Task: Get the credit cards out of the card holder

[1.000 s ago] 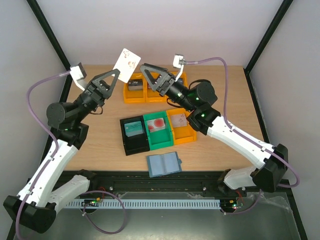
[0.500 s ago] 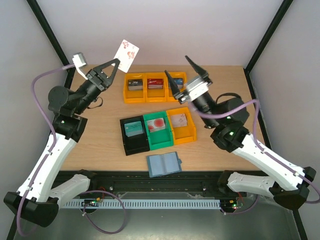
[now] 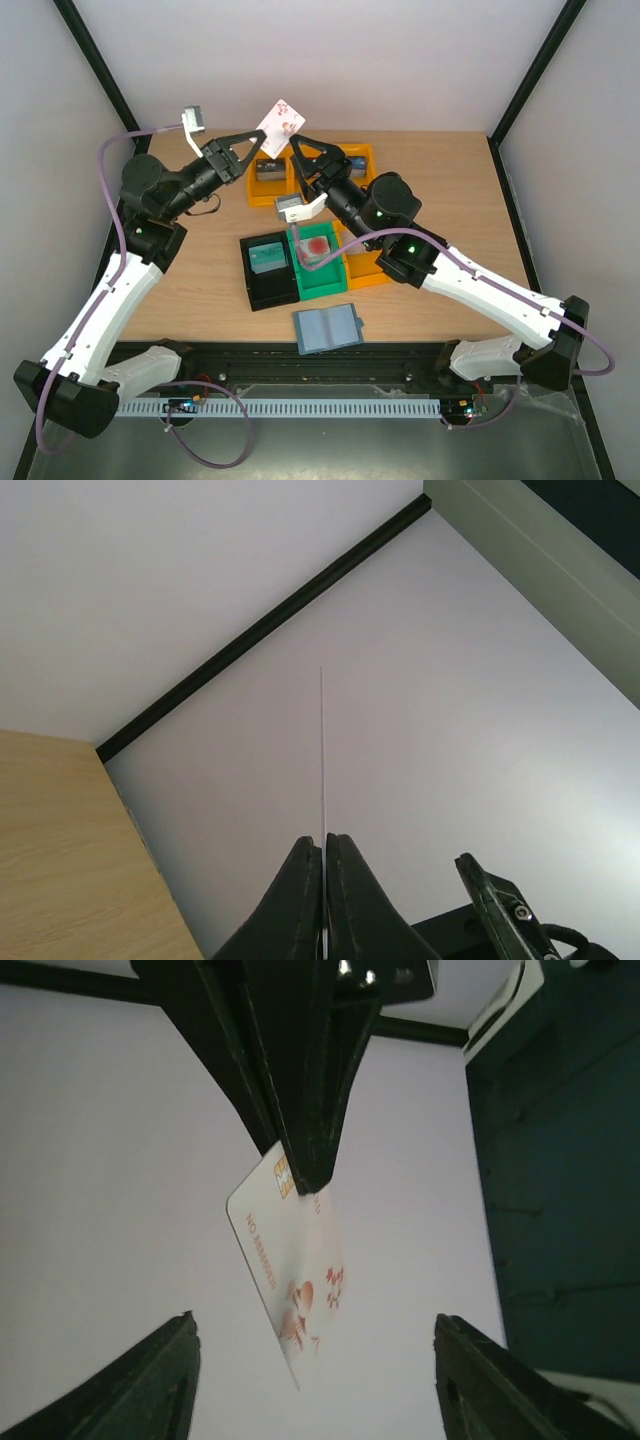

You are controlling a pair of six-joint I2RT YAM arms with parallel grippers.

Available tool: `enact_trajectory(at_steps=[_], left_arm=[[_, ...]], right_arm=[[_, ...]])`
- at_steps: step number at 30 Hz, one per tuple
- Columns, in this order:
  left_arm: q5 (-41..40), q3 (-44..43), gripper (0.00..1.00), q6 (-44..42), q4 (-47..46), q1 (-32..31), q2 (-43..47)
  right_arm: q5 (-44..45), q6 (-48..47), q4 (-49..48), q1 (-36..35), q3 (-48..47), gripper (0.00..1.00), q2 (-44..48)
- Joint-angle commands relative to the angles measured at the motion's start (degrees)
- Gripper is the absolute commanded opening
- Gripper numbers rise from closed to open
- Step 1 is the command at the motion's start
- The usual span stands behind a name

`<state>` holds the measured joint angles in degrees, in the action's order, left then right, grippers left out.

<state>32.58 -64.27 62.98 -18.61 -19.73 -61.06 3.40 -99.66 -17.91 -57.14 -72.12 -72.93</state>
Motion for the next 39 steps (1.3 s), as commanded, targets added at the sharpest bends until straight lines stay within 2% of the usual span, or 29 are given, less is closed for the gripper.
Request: enact_trajectory(at_steps=[1,4,9,15,23,26,27,29,30,31,35,39], left_arm=[[3.0,-2.8,0.02,-1.1,-0.2,-0.5,-0.6],[3.4,-3.0,0.02,-1.2,-1.0,-0.6,-0.7],[5.1,-2.9,0.02,-2.1,-1.5,-0.9,-1.0],[8.4,-3.3,0.02,-4.6,-0.3,-1.1,-0.8],[8.3,-3.1,0.02,-4.9,0.5,-1.2,-0.4],[8.8,-2.2,0.04,-4.9,-1.2,-1.0,0.1],[9.0,-1.6,0.22,-5.5,-1.7,-0.8,0.6],[9.3,0.5,0.71,-7.7,-1.8,0.4,2.3],[9.1,1.5,0.94,-8.8,-1.6,1.2,3.3],[8.5,2.9,0.99,-9.7,-1.0,2.5,4.4],[1.2,9.6,1.0,-15.1,6.1,9.2,9.6],[-11.2,16.9,1.0,-21.9,15.5,16.1,14.0]], right_arm=[[-1.2,-9.3,1.9,-0.5,-3.2,0.6,-1.4],[-0.8,-9.3,1.5,-0.6,-3.4,0.5,-2.2],[-0.4,-10.1,1.3,-0.5,-5.0,0.46,-3.1],[0.5,-10.2,1.7,-0.5,-6.2,0.37,-3.3],[1.9,-9.7,2.0,-0.5,-5.7,0.02,-2.2],[3.3,-6.4,3.2,-0.5,-5.0,0.01,-1.0],[4.5,-3.3,3.7,-0.5,-4.7,0.01,-0.3],[8.1,4.3,6.0,-0.6,-4.3,0.02,1.3],[10.1,8.2,10.4,-0.5,-4.8,0.02,2.1],[11.8,13.0,16.2,-0.6,-6.2,0.01,2.8],[12.2,36.2,42.3,1.1,-12.4,0.02,3.8],[1.1,53.9,62.1,5.8,-10.4,0.02,2.4]])
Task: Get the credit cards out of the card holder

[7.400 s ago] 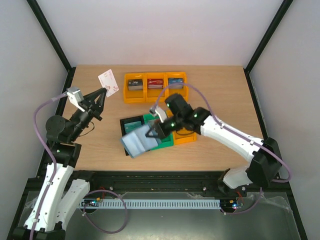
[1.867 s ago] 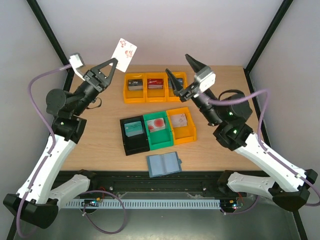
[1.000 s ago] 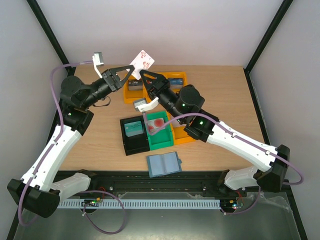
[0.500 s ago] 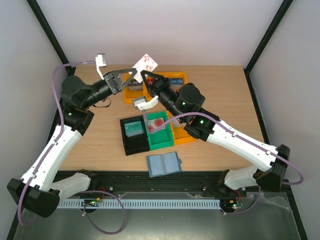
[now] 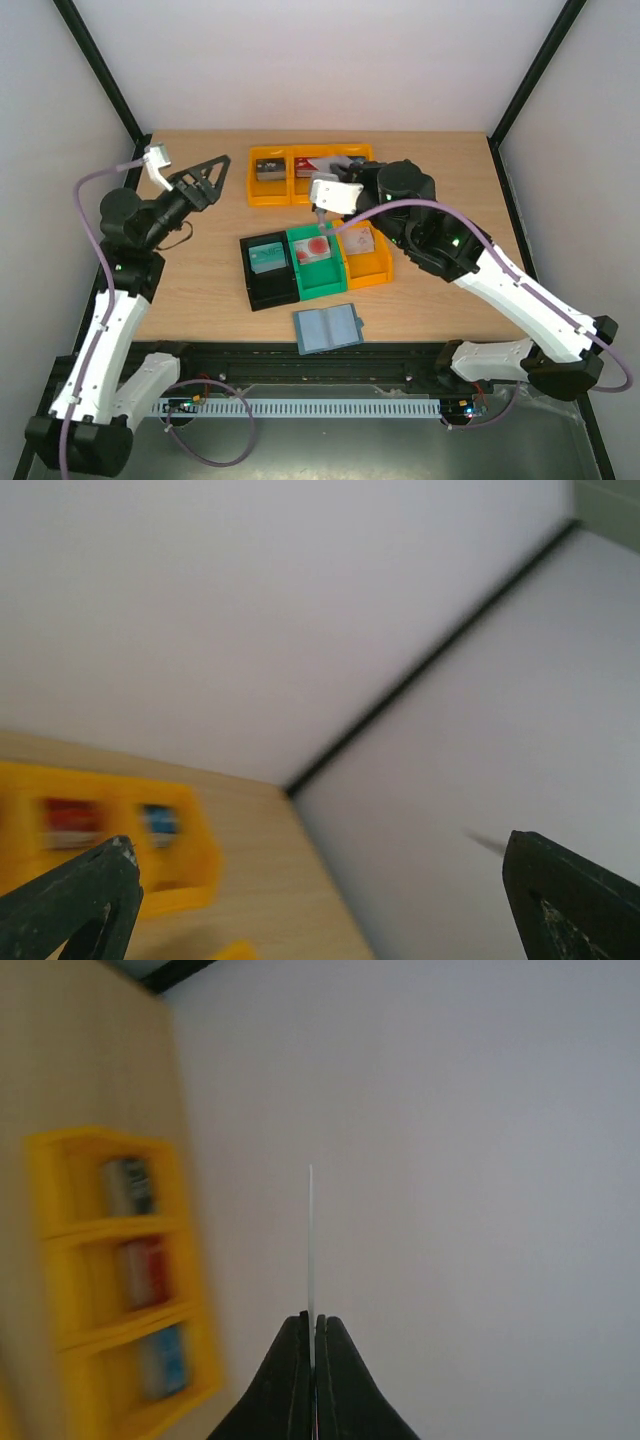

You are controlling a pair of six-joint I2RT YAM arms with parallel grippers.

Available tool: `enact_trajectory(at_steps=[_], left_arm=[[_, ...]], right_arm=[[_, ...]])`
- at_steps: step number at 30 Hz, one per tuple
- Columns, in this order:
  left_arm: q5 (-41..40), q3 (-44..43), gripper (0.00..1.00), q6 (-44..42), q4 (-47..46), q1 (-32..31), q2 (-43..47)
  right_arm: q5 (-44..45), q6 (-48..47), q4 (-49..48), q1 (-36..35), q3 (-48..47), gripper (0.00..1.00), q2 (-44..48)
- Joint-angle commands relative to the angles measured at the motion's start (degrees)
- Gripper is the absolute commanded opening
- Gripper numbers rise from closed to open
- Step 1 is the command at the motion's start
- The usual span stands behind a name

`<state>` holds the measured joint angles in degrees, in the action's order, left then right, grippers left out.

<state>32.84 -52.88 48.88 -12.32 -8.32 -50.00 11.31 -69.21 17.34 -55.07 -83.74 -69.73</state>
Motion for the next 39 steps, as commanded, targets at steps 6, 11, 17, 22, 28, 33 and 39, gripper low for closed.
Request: enact_trajectory(at_steps=[6,11,17,22,28,33,39], left_arm=[[-20.2,17.8,0.99,-14.1,12.9,8.9,7.4],[-20.6,25.4,1.0,-14.1,13.3,10.5,9.2],[-19.9,30.6,0.99,-13.7,11.9,12.3,11.3],[-20.7,31.3,1.0,-13.5,12.3,12.9,12.0],[-20.8,31.4,0.99,-13.4,12.3,13.1,12.1],[-21.0,31.3,0.99,-13.5,12.4,13.2,11.9],[-20.8,31.5,0.99,-13.5,12.3,13.2,11.9]], right_arm=[[-17.0,28.8,25.1,10.1,12.9,0.01,-0.1],[-15.9,24.0,18.6,14.6,18.9,0.01,-1.5],[-18.6,19.6,10.8,18.3,24.8,0.02,-6.0],[-10.4,14.8,3.6,18.8,26.5,0.02,-10.4],[-8.8,9.5,-0.9,18.8,27.0,0.01,-14.2],[-7.5,6.6,-1.3,18.8,27.8,0.01,-16.9],[-6.3,5.6,-3.7,18.8,30.5,0.02,-17.0]])
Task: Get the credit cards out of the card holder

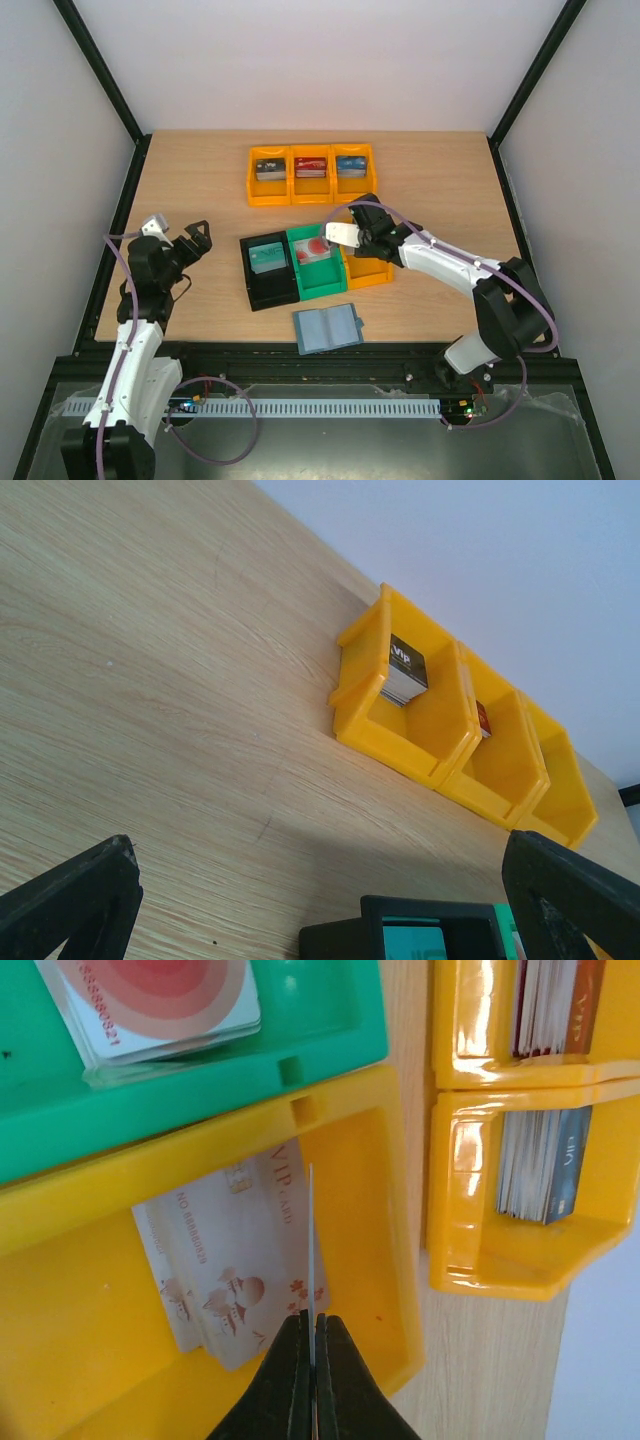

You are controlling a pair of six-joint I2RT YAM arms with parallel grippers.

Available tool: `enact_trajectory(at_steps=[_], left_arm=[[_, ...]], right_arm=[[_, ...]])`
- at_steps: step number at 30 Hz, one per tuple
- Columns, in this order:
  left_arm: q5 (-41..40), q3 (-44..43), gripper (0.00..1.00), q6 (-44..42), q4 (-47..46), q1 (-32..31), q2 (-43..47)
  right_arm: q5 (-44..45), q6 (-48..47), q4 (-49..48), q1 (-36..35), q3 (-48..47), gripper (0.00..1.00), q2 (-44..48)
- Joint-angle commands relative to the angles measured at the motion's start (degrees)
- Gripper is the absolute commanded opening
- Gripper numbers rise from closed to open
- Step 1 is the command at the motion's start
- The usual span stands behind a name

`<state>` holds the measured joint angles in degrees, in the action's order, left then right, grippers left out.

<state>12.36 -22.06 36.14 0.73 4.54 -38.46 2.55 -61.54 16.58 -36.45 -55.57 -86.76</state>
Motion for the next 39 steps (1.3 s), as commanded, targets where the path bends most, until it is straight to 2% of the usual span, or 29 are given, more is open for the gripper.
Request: enact_trajectory(at_steps=[1,13,14,20,23,26,31,34,39], left_arm=[[-0.2,0.7,0.99,-0.6,-1.0,0.4,0.3],[0.0,0.8,0.99,-0.7,-1.0,0.4,0.4],[0.0,0.8,0.99,-0.7,-1.0,0.4,0.3],[0.0,0.8,0.99,-0.7,-1.0,0.5,0.5],[0.3,1.1,0.99,-0.6,-1.5,0.5,0.4],[0.6,1.1,1.0,-0.6,-1.6,0.5,0.2],[0.9,1.1,1.0,-0.7,-1.6,0.5,0.5],[1.0,1.1,1.0,-0.7,-1.6,0.5,0.4],[0.9,0.9,1.0,-0.7,-1.4,0.6,0.7]], right_arm=[[2.7,-2.1,-4.3,0.1,2.9,0.01,-0.3],[3.6,-1.6,-10.6,0.1,2.4,0.02,-5.2],[3.5,-1.7,-10.6,0.2,2.5,0.06,-5.3],[2.7,-2.4,-7.9,0.2,4.3,0.43,-2.6],[2.9,-2.8,-7.4,0.2,5.0,0.58,-0.2],[4.1,-2.7,-5.9,0.2,5.0,0.66,1.3],[4.0,-0.3,-4.2,0.2,4.1,0.72,4.2],[2.9,10.3,-4.2,0.2,1.3,0.74,6.5],[4.3,46.9,-4.5,0.5,-4.6,0.76,11.6]])
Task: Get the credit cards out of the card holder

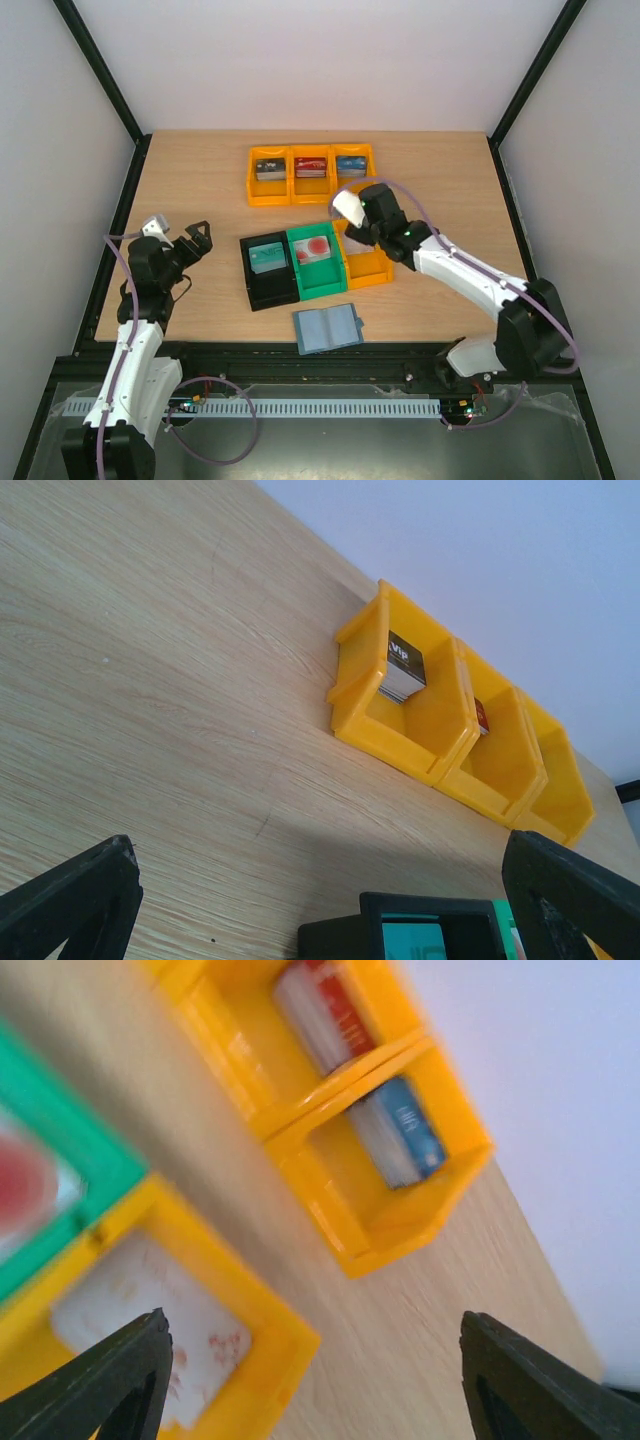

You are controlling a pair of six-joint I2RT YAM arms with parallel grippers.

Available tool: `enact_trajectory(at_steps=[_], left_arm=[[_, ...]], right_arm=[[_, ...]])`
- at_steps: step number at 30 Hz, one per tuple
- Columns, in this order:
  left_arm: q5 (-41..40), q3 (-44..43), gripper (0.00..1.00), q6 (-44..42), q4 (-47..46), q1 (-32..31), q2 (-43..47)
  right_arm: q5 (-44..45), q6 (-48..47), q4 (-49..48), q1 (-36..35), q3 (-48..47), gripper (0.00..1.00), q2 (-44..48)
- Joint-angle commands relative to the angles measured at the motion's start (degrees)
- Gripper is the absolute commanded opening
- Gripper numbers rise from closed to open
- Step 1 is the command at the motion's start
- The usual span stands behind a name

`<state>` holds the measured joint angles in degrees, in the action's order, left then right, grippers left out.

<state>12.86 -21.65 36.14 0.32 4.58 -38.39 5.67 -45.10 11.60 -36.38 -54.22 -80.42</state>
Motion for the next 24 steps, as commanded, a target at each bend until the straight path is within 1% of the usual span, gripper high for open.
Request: enact_trajectory(at_steps=[1,2,3,5,7,10,12,14,16,18,19,21,22,23,24], left_arm=[[0.5,0.4,1.0,-0.8,-1.0,0.5,0.6],[0.9,0.3,0.99,-1.1,-1.1,0.5,0.5],[1.5,0.1,1.0,-1.5,-1.4,0.5,0.3],[3.0,-0.6,0.99,-2.9,-1.9,0.5,0.3],[5.5,-1.9,0.99,-4.8,-2.8,0.4,0.5],[10.5,-5.3,0.99,-9.4,-3.1,-0.9,0.5],[11.3,-9.0,1.0,-13.8,-0.5,-4.7,0.8],[10.7,-12.7,0.99,-19.4,2.8,-12.8,0.5],[11.6,-16.8,1.0,-25.7,6.1,-20.1,-1.7],[11.0,-20.5,0.99,-31.0,9.0,-27.1,-5.5],[9.8,-21.9,0.99,-33.3,10.2,-30.8,-7.4],[7.0,-23.4,0.99,-37.3,11.4,-37.3,-10.7],[5.5,-23.4,0.99,-37.9,11.6,-39.7,-12.3],[4.5,-23.2,0.99,-36.1,11.5,-41.3,-13.3],[3.5,-22.8,0.99,-32.1,11.1,-41.9,-14.1]], right_arm=[[0.2,37.9,1.5,0.4,-6.8,0.75,6.0],[-2.3,44.6,3.2,0.4,-7.9,0.74,6.8],[-6.8,49.8,5.3,0.4,-8.8,0.72,7.4],[-12.5,59.6,7.3,0.4,-9.0,0.66,9.2],[-14.5,70.5,8.9,0.4,-6.6,0.58,11.5],[-14.0,78.9,14.6,-1.3,-3.0,0.51,14.1],[-11.2,82.4,20.1,-5.0,-0.6,0.49,14.8],[-8.2,85.4,23.3,-10.8,2.2,0.48,14.5],[-9.1,87.8,23.4,-14.9,6.5,0.5,13.4],[-13.1,89.4,20.6,-16.7,11.0,0.55,11.6],[-13.4,90.0,19.4,-17.5,12.4,0.59,10.8],[-9.5,90.9,17.7,-19.3,13.3,0.67,9.6],[-7.1,91.1,17.2,-20.4,13.4,0.71,8.9],[-5.3,91.5,16.9,-21.6,13.3,0.76,8.0],[-4.0,91.7,17.0,-22.7,12.9,0.82,6.6]])
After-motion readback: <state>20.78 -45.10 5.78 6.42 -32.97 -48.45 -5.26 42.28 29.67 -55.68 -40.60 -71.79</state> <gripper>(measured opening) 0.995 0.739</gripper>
